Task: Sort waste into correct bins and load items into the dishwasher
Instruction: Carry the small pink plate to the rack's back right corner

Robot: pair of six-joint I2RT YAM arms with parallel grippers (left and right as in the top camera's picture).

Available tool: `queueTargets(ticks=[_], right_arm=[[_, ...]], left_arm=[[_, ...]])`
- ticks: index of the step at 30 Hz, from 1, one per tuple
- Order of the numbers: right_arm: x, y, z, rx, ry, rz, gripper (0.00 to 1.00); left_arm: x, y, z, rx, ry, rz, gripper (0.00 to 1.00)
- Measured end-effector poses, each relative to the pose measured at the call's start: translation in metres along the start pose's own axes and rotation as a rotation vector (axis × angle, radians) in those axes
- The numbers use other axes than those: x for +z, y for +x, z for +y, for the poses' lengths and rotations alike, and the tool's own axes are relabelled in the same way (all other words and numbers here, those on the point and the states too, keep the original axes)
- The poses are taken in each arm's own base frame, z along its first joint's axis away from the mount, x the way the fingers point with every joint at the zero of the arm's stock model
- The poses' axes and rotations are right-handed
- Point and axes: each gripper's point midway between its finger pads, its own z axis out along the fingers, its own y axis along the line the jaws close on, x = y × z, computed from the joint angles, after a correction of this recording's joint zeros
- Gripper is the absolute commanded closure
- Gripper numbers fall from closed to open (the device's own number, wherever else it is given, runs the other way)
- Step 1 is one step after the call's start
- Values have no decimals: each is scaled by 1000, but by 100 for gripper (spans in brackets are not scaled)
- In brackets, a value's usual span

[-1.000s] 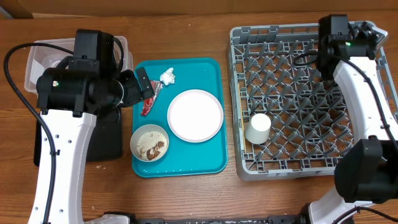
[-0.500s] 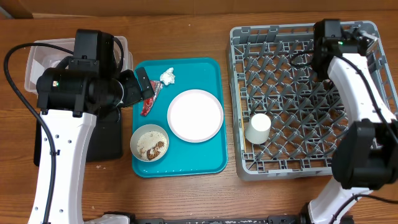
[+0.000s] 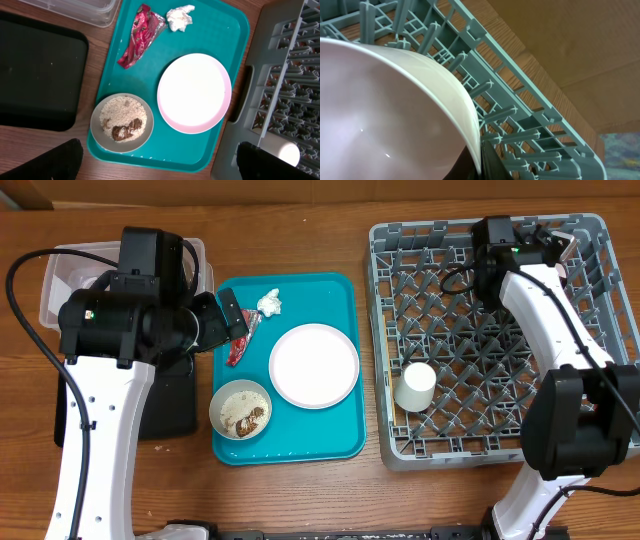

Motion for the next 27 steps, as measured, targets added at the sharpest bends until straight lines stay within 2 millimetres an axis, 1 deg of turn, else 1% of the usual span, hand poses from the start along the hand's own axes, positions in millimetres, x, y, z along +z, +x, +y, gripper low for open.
queueTargets(ticks=[6,10,12,14,16,21,27], right_arm=[[-6,4,1,-35,7,-2,96],[-14,6,4,-66,10,-19,96],[-21,7,9,-79,-2,-29,96],[-29,12,19,-102,-32,-28,96],[-35,13,23,-113,-41,-38,96],[-41,15,24,-133,-38,-51,96],[-48,8,21,-128,-1,-106,96]], left_arm=[[0,0,0,0,0,1,0],[0,0,0,0,0,1,0],[0,0,0,0,0,0,0],[0,0,0,0,0,0,0],[0,0,0,0,0,0,0],[0,0,0,0,0,1,0],[0,0,0,0,0,0,0]])
